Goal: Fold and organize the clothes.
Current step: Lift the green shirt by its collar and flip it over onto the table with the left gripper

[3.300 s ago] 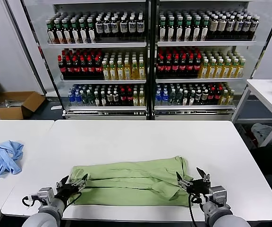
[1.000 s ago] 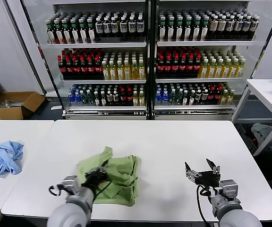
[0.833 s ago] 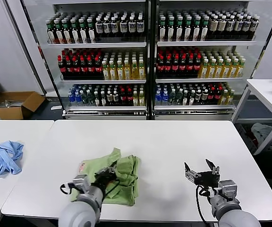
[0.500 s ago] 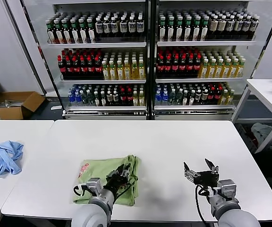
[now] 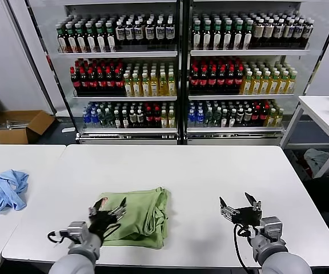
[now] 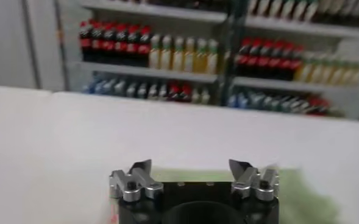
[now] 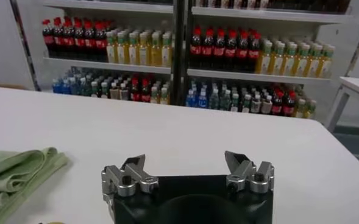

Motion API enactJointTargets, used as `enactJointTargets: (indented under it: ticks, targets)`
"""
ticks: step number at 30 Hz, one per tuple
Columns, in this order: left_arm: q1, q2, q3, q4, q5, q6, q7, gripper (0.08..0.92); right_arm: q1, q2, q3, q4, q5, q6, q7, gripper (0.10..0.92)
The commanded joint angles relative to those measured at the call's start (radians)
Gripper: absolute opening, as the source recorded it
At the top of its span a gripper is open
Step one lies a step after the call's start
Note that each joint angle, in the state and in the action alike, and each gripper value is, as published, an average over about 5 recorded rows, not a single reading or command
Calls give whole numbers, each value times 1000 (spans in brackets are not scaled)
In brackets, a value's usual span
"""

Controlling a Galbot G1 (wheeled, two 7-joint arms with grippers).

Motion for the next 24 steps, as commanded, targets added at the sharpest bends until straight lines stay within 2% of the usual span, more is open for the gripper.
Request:
enactJointTargets:
  ticks: [1,10,13,24]
  targets:
    - [41,33,-127,131,12,42,18,808,0,-1,-9,-3,0,1,-1,823]
    - [-4,32,-131,174,-74,47,23,823,-14,3,6,4,2,1,0,823]
    - [0,34,-133,170,-115,49,21,798,-12,9,0,4,1,0,1,823]
    - [16,0,-99,139,-154,47,40,489,-15,12,3,8,1,0,2,822]
